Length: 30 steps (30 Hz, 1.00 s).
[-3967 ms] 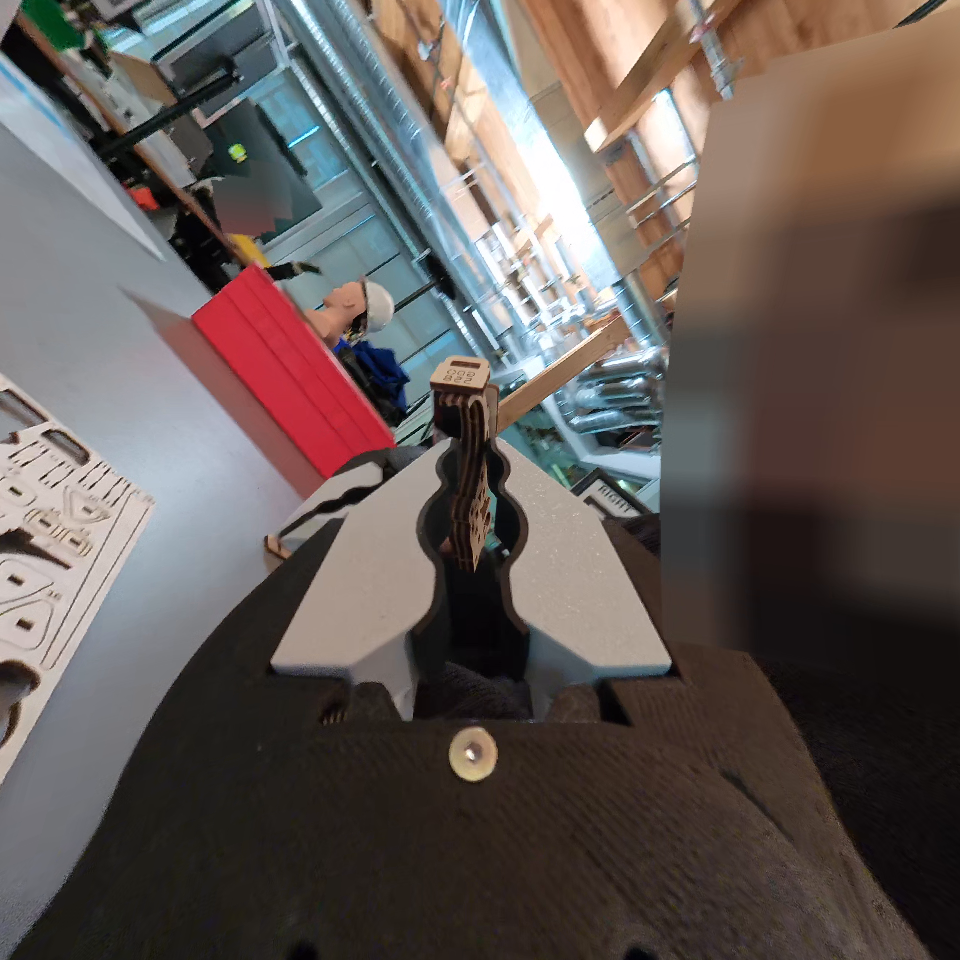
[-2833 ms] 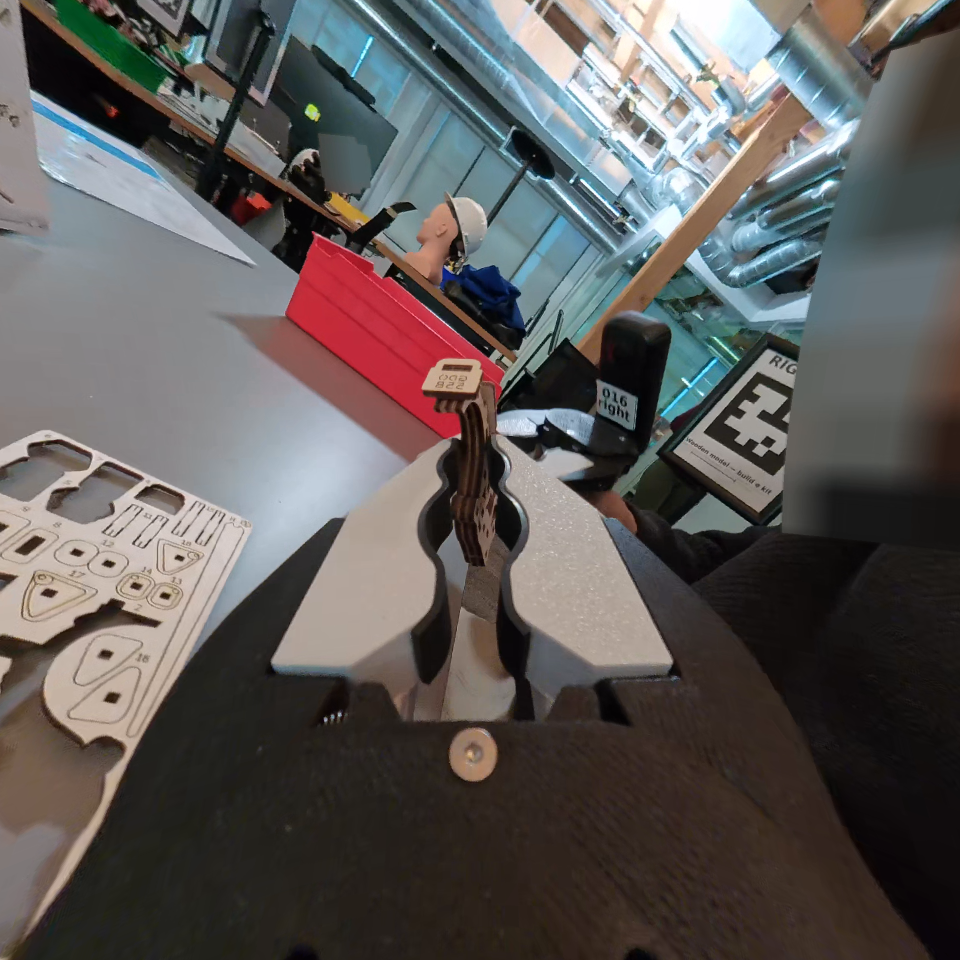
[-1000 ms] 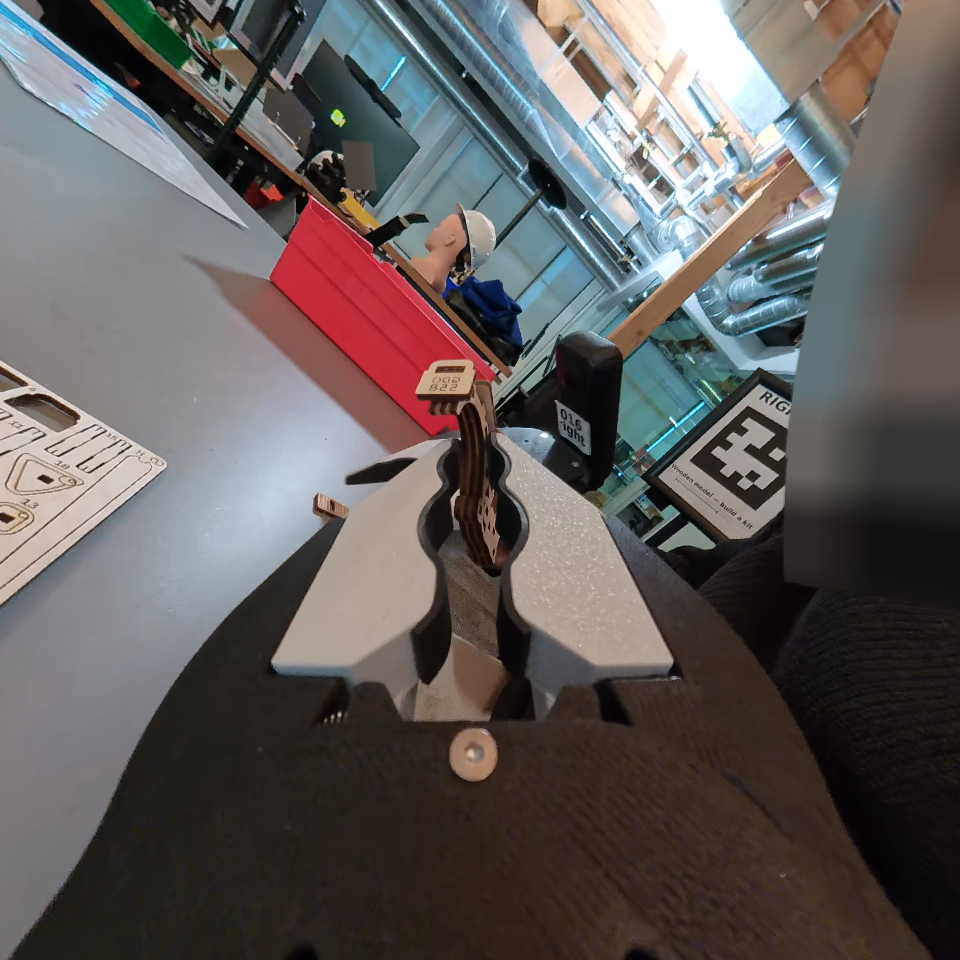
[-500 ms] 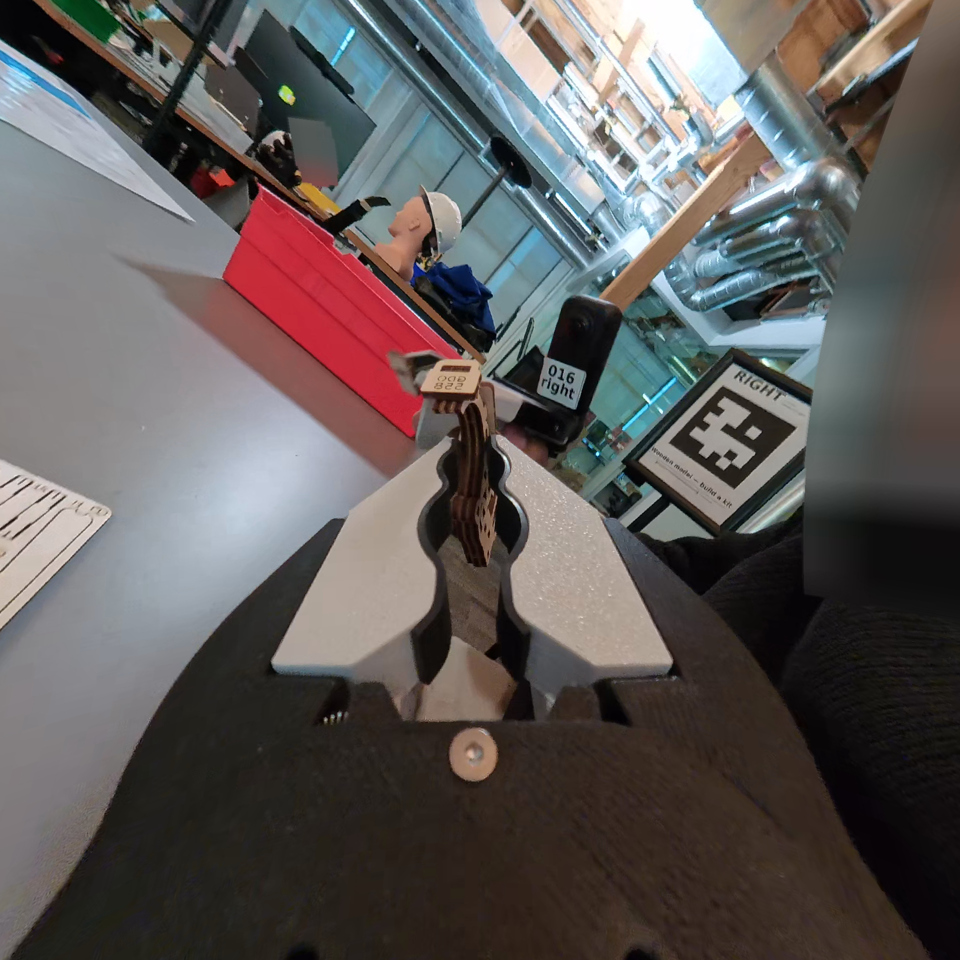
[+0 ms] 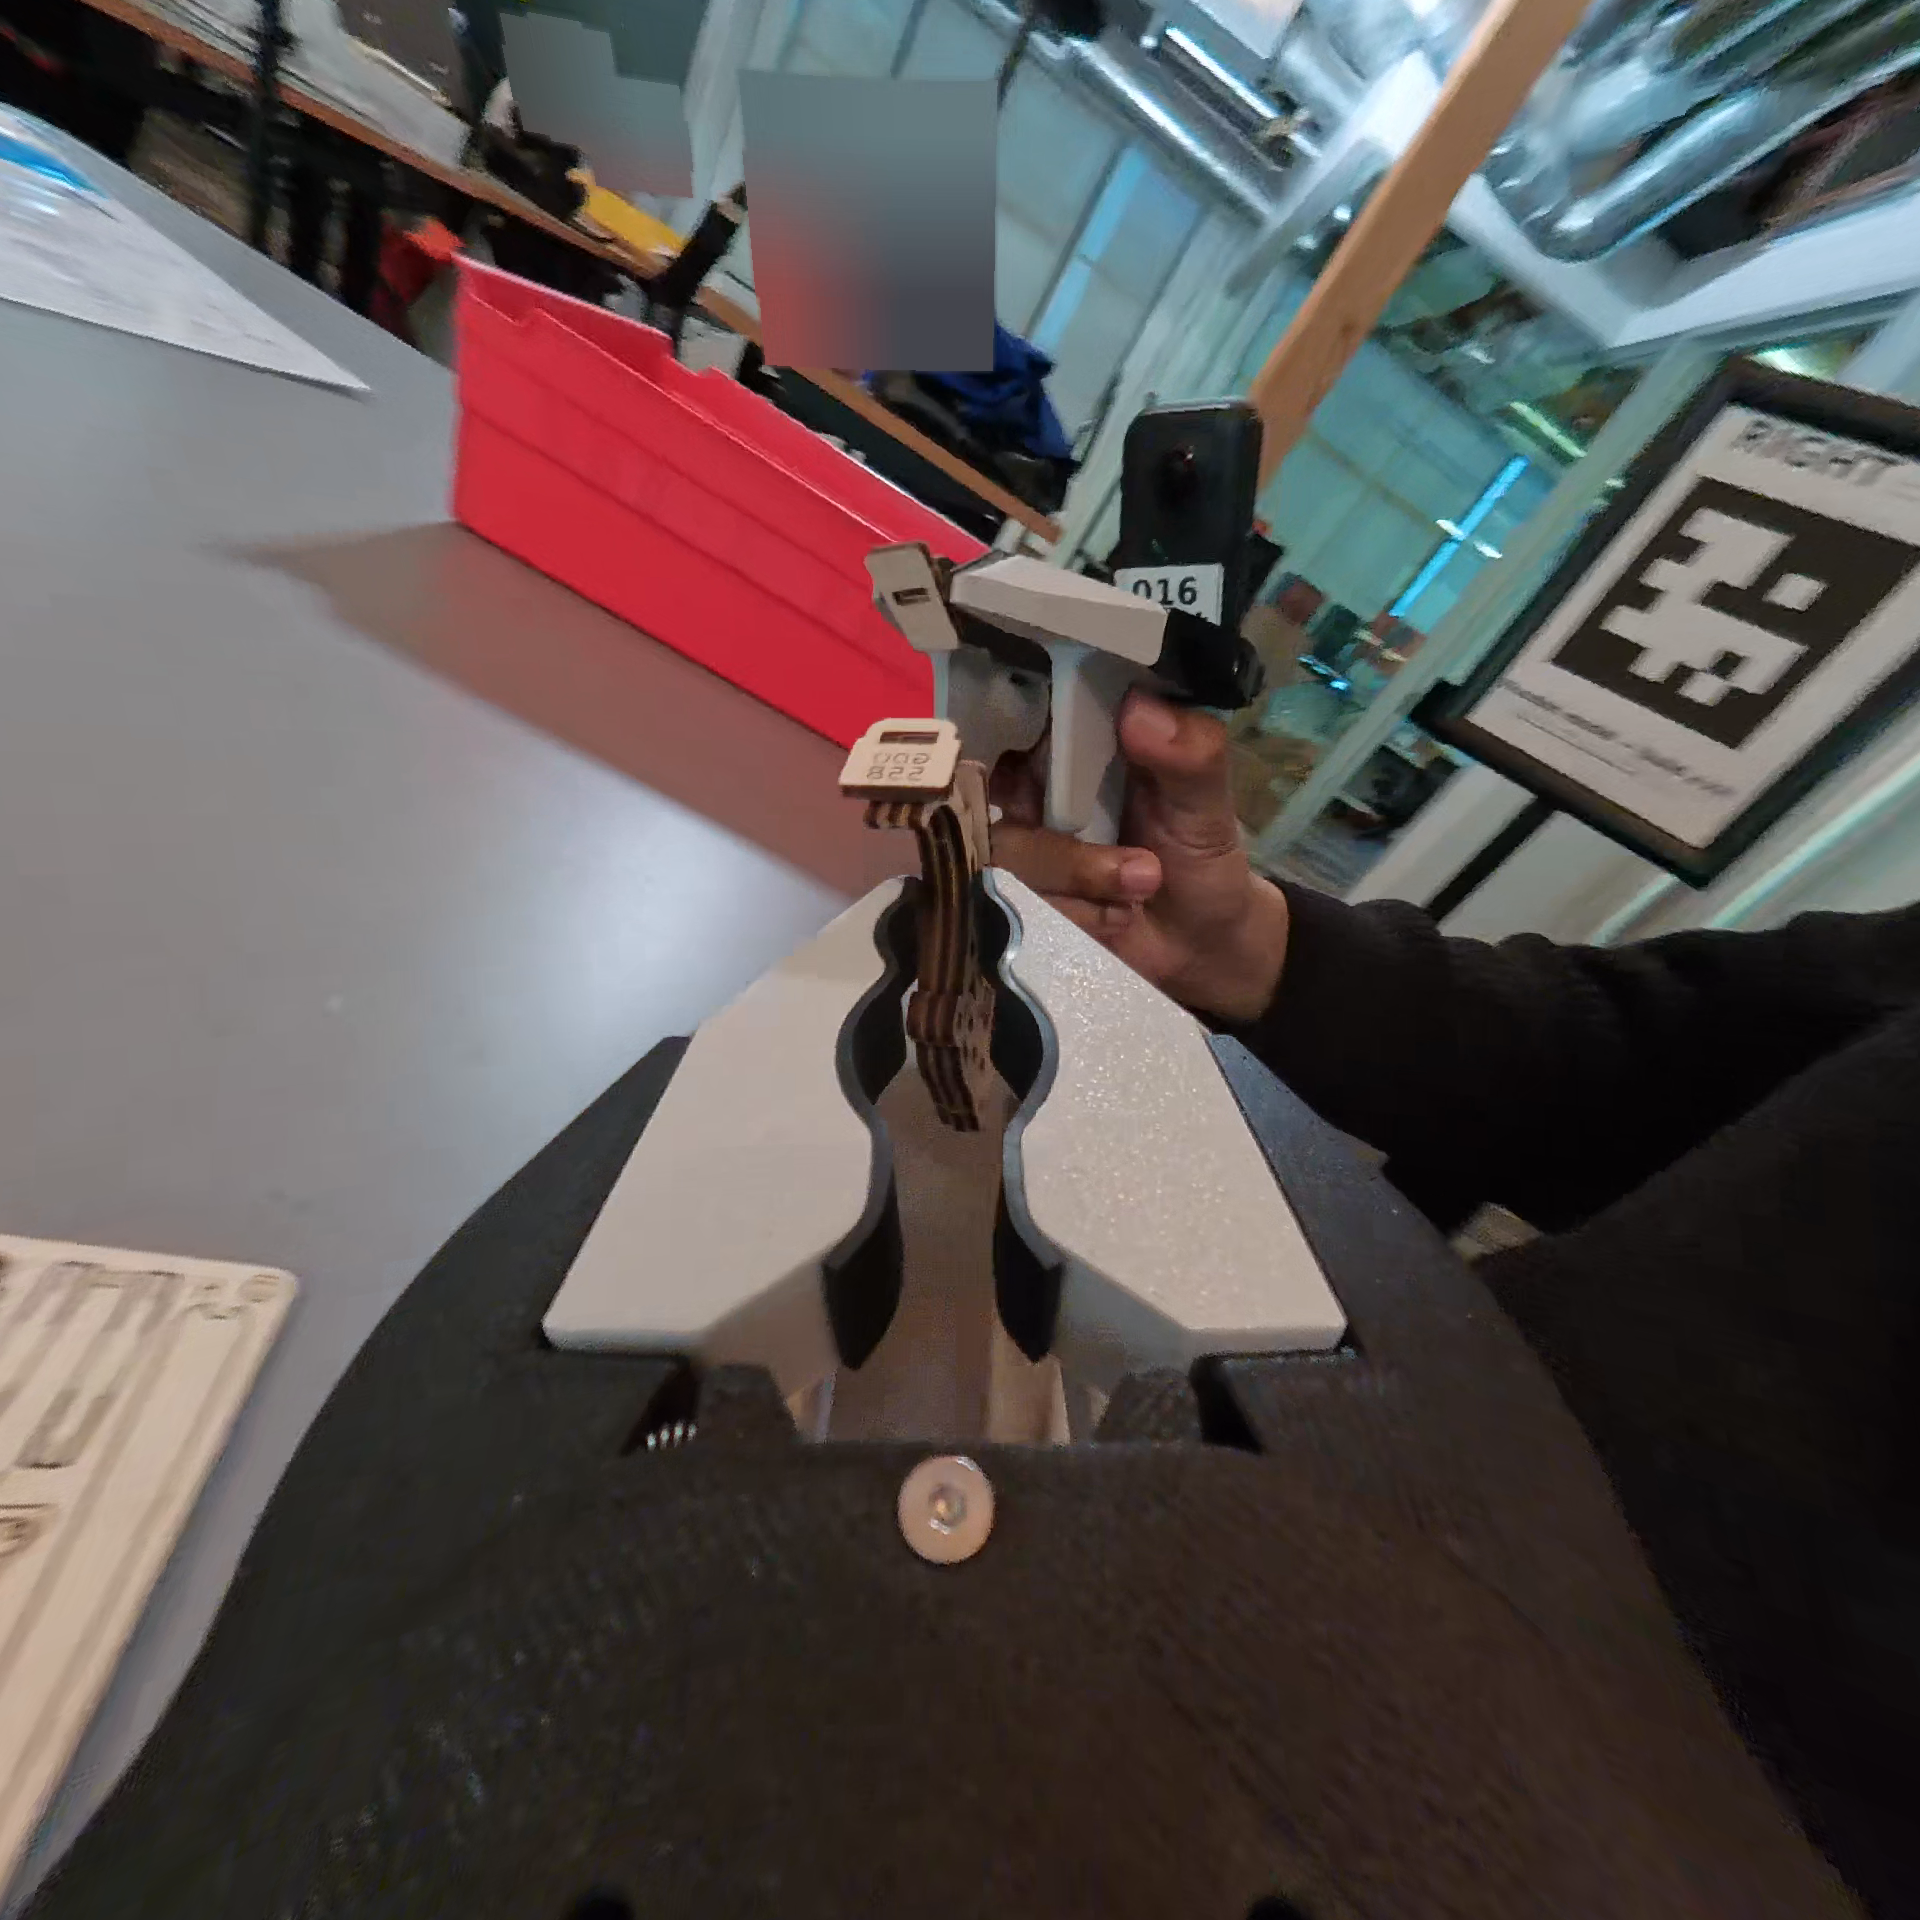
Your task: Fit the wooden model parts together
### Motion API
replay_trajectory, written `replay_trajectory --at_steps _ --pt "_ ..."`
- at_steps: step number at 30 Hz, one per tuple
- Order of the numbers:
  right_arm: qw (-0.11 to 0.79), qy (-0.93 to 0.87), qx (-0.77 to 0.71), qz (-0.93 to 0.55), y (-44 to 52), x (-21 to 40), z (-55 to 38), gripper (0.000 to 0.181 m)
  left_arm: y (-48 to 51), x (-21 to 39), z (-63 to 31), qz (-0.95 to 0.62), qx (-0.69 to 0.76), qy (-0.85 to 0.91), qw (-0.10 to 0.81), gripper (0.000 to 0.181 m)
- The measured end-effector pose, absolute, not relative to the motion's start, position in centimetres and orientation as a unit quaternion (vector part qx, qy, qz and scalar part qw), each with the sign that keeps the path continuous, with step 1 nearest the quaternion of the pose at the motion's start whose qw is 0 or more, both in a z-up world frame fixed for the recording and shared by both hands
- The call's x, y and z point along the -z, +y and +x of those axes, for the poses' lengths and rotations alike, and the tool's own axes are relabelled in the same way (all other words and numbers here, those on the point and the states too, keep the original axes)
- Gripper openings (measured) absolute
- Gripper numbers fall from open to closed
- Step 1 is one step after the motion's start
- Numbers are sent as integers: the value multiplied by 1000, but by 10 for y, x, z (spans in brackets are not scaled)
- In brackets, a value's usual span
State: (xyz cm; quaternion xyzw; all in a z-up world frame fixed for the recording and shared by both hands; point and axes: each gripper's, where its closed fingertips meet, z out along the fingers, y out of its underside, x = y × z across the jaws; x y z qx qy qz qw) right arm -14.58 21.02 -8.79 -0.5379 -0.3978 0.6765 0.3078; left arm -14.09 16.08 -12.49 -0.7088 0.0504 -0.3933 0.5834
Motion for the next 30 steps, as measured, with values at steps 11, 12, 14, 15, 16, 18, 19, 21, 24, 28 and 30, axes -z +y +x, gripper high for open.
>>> replay_trajectory --at_steps 11,12,14,15,16,18,19,21,24,28,30 --pt "219 -400 -733 -505 219 87 -181 13 188 123 -182 -674 428 -53 600 8" --pt "204 -377 -753 -500 221 80 -177 13 185 122 -182 -669 438 -55 599 8" --pt "173 -329 -800 -471 228 60 -174 13 181 116 -186 -653 453 -61 604 7" --pt "166 -330 -803 -468 229 59 -177 13 178 114 -186 -648 462 -62 603 7" --pt "163 -345 -793 -475 228 67 -182 13 175 113 -187 -645 468 -64 600 8" --pt "153 -375 -774 -487 222 81 -194 13 167 112 -188 -644 469 -67 601 7" --pt "139 -377 -781 -478 217 81 -198 13 163 111 -191 -643 465 -70 605 8" --pt "102 -372 -802 -456 205 76 -202 13 157 108 -198 -639 455 -69 616 8" --pt "66 -385 -798 -458 188 86 -210 13 154 113 -211 -656 426 -64 620 8" --pt "40 -408 -791 -455 168 93 -215 13 152 111 -220 -649 429 -72 624 8" --pt "32 -400 -795 -455 165 93 -215 13 151 110 -219 -646 435 -74 623 8"
